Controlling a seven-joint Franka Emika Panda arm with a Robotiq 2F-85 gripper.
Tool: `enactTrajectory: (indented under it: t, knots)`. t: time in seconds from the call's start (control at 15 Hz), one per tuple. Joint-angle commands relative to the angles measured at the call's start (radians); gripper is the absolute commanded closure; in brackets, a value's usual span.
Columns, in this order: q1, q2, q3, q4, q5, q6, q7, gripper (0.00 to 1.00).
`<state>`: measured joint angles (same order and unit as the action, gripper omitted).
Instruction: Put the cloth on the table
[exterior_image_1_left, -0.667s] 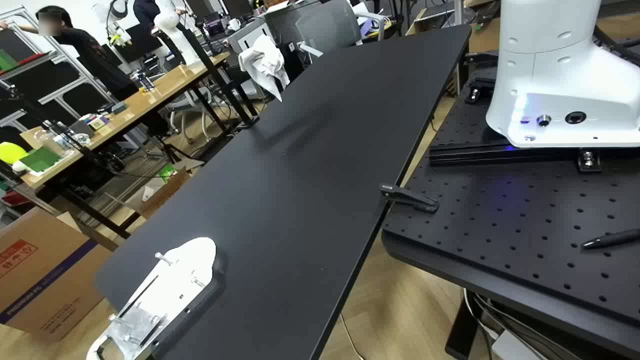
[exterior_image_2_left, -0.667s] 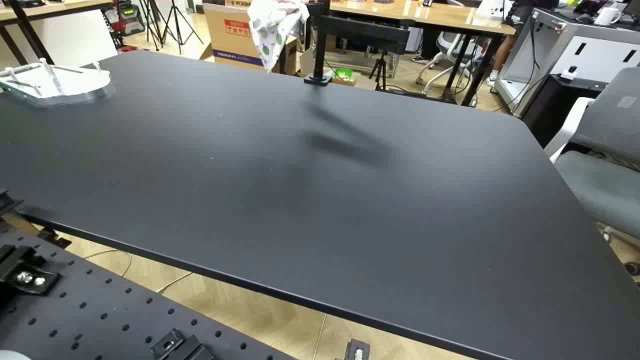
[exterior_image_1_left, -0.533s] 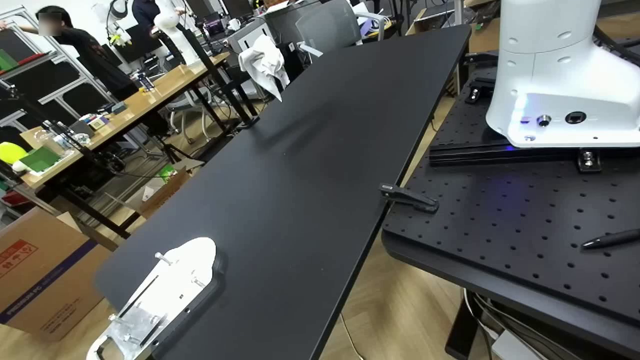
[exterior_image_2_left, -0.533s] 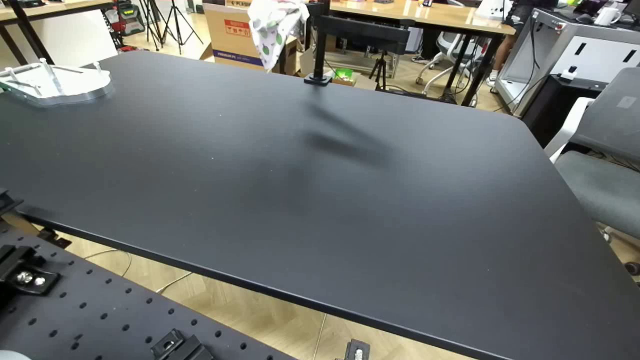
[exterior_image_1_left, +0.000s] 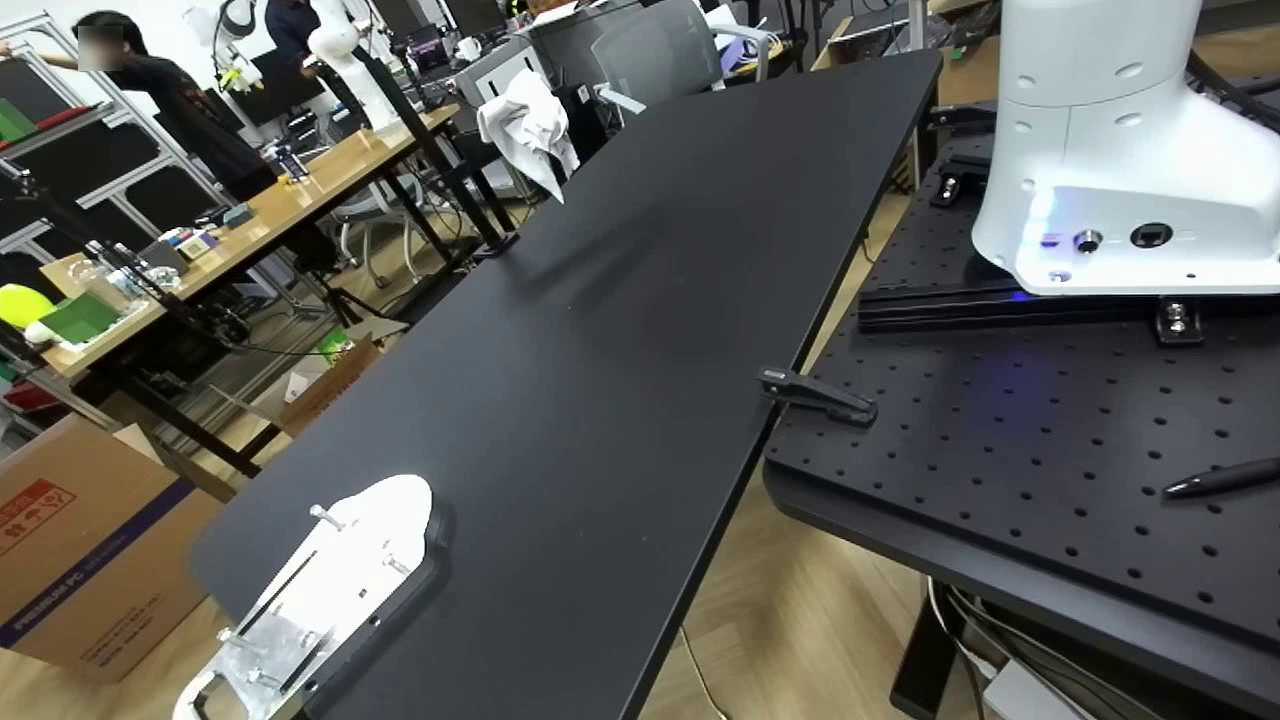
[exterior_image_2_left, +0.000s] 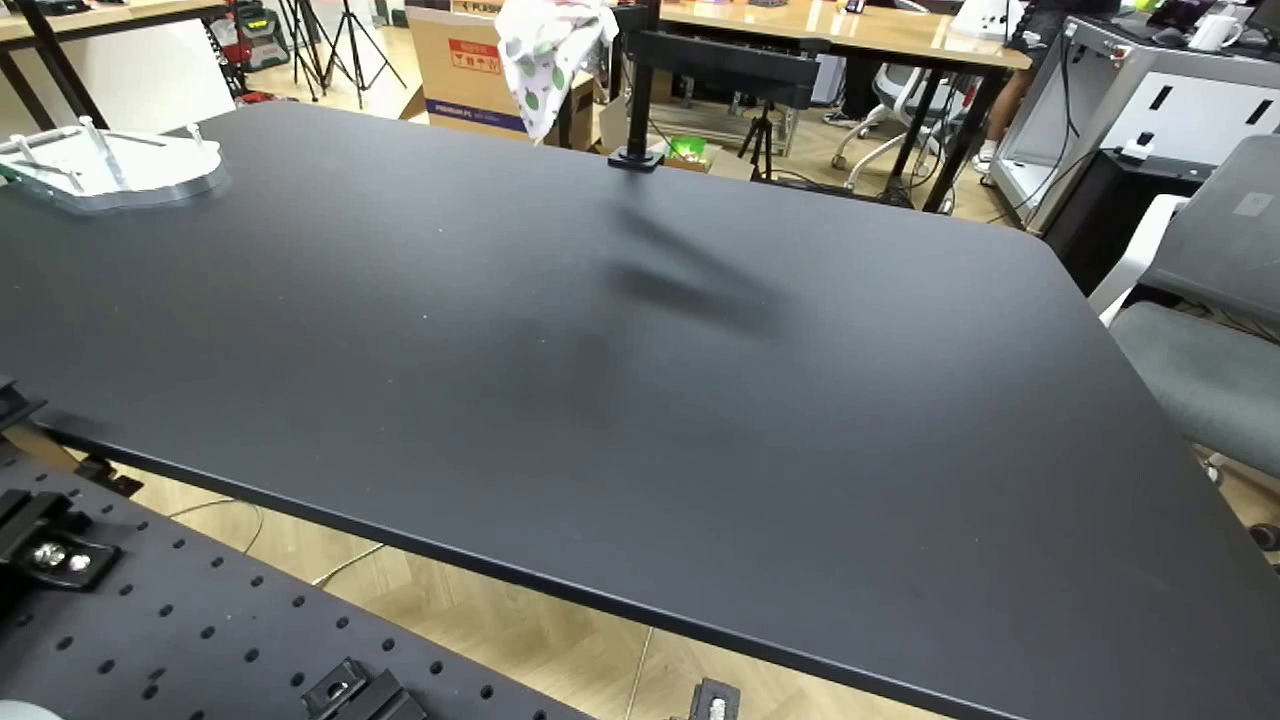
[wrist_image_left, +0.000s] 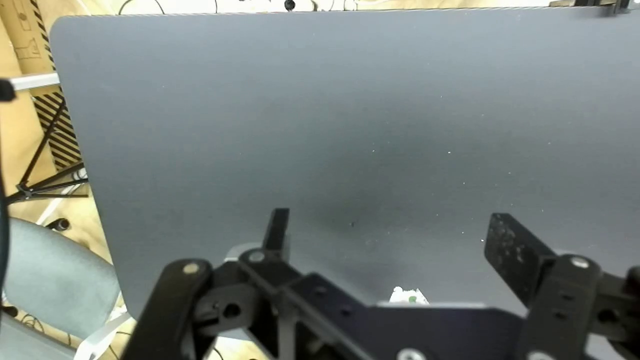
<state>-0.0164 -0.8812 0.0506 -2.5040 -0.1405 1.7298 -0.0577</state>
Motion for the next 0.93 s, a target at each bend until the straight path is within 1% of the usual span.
enactTrajectory:
  t: [0.0, 0.13, 0.27, 0.53, 0.67, 0.87]
  knots:
    - [0.011, 0.006, -0.006, 0.001, -0.019, 0.015, 0.016, 0.0]
    - [0.0, 0.037, -0.018, 0.007, -0.027, 0.064, 0.023, 0.0]
    - [-0.012, 0.094, -0.04, 0.016, -0.047, 0.151, 0.014, 0.0]
    - [-0.006, 0.26, -0.089, 0.056, -0.035, 0.317, -0.029, 0.0]
    - [0.004, 0.343, -0.098, 0.082, -0.017, 0.37, -0.05, 0.0]
    - [0.023, 0.457, -0.084, 0.131, 0.006, 0.417, -0.076, 0.0]
